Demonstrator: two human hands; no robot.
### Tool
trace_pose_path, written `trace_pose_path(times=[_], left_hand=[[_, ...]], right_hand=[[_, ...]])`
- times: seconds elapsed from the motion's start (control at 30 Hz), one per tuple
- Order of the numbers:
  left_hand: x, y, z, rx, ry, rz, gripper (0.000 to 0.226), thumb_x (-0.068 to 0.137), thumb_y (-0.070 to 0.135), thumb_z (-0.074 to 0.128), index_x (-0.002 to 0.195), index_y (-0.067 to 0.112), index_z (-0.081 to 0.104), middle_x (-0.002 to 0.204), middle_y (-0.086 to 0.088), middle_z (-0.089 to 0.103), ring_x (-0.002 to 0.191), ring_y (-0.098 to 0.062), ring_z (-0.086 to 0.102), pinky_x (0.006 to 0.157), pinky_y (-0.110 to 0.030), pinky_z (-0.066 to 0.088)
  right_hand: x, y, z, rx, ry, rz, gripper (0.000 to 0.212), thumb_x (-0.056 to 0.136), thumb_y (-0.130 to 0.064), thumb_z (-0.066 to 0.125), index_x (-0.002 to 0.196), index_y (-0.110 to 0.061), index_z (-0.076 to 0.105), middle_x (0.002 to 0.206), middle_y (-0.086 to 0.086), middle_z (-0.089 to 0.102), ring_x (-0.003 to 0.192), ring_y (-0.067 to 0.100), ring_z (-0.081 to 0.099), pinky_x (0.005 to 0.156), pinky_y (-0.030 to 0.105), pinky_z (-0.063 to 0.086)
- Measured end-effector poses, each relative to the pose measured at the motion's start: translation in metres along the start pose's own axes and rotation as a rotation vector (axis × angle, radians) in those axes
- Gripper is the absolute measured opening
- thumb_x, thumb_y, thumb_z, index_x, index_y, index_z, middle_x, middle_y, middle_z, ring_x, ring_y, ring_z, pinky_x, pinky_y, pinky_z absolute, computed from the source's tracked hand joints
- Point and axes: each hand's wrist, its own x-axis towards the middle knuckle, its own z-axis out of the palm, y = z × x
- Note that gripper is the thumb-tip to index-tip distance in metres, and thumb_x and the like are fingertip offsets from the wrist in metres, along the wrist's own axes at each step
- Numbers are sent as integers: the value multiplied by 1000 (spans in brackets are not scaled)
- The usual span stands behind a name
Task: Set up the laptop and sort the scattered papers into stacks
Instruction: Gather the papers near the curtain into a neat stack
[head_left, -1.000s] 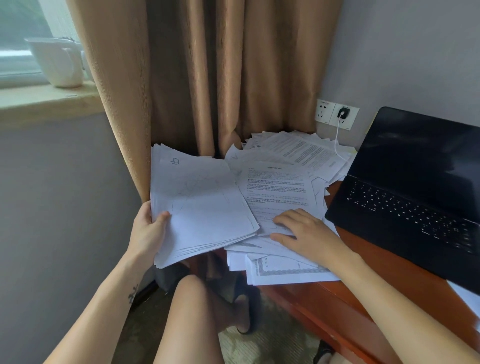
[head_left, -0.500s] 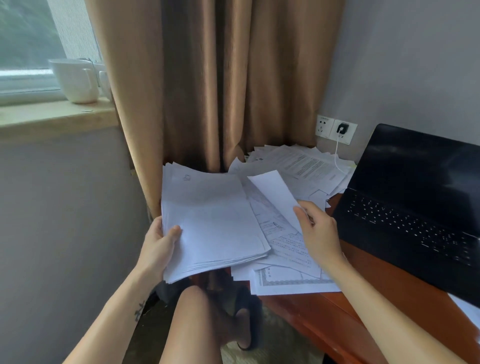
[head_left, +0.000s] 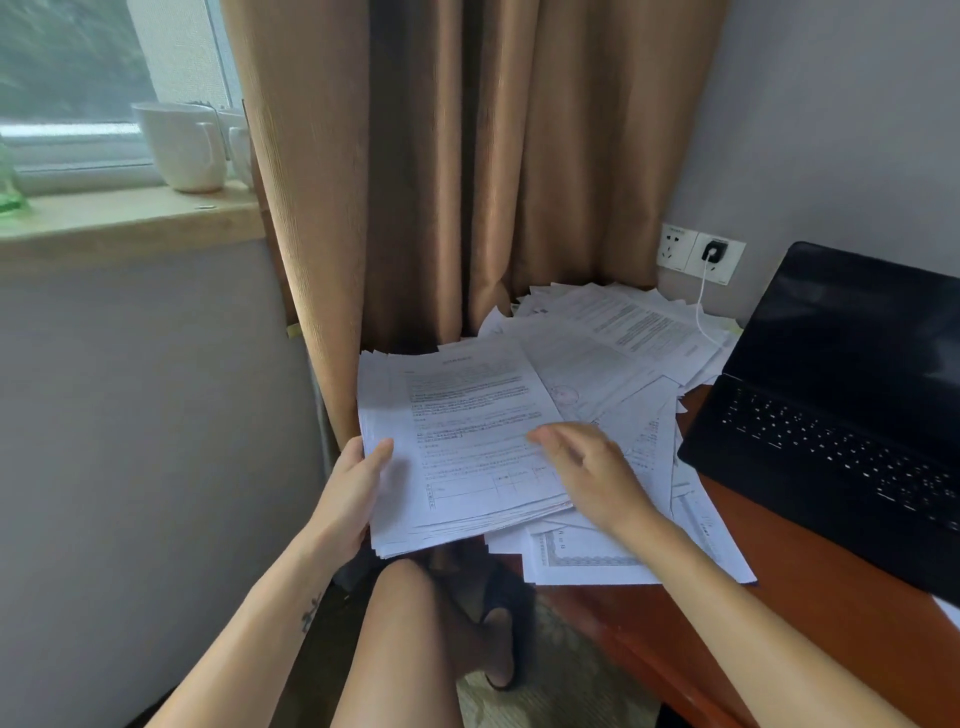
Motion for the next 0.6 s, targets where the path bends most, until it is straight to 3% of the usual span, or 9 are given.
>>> trace_pose_path(times=[0.07,0.2,0.33,0.47,0.6], left_hand=[[0,1,1,37,-10,-8,31,108,28,55,136,16,49,132,-5,65,118,-28,66,109,-57,49],[1,3,2,76,-24,-16,30,105,22,59,133,16,48,129,-5,65,116,-29,66,106,-56,51],[3,4,3,148,-58,19,20,104,15,61,121,22,54,123,2,69,112,-22,68,104,-49,53],[6,-1,2,152,-2,35,33,102,9,62,132,19,50,126,-1,68,112,-23,68,104,-52,53],[7,-1,-1,146,48,98,35,103,7,60,134,20,52,123,1,67,110,-21,67,89,-38,55]], right_hand=[[9,10,-4,-182,63,46,30,104,-37,51,129,-27,63,127,-16,58,126,4,40,113,35,36],[14,17,-1,-466,-83,90,54,101,-50,48,149,-27,43,152,-10,40,142,13,22,116,32,18],[16,15,7,-461,-117,-8,53,101,-51,48,149,-31,42,151,-15,39,141,10,19,115,29,12],[26,20,6,-397,-62,-58,44,101,-44,53,142,-30,50,142,-17,48,137,10,28,108,23,17],[46,34,-10,-315,13,-14,38,100,-35,58,137,-27,55,134,-15,52,134,11,33,110,26,25]])
